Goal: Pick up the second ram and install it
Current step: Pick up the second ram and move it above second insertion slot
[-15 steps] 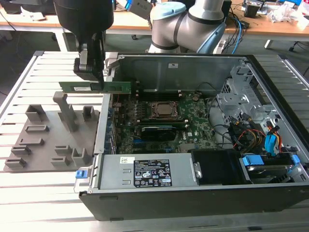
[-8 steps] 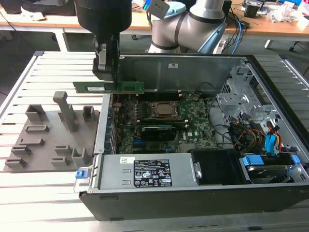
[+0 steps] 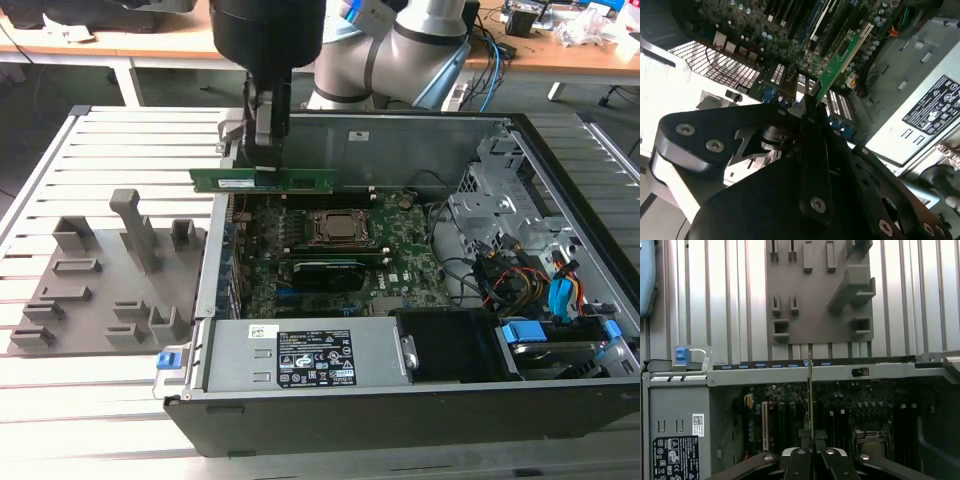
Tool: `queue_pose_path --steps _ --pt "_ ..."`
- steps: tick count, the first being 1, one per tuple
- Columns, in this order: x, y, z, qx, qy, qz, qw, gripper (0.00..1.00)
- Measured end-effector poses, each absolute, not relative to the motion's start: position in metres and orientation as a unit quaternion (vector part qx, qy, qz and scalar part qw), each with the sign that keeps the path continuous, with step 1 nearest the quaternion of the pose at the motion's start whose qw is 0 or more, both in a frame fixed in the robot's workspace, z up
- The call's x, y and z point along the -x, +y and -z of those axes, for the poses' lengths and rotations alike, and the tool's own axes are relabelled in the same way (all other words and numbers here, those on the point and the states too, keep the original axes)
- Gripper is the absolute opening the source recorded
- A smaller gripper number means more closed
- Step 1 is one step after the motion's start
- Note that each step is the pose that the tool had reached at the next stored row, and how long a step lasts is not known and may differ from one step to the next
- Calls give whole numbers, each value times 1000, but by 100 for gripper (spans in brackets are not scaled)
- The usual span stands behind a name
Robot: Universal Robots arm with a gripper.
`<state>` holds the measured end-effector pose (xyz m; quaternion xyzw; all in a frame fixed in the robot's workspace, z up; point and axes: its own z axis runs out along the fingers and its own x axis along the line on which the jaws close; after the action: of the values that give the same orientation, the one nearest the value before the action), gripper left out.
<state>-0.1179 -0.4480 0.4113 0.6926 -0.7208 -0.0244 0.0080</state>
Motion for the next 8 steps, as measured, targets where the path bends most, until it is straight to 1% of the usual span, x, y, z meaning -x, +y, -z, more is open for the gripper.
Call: queue_pose_path --steps 8 --pt "86 -448 -411 -693 -721 25 8 14"
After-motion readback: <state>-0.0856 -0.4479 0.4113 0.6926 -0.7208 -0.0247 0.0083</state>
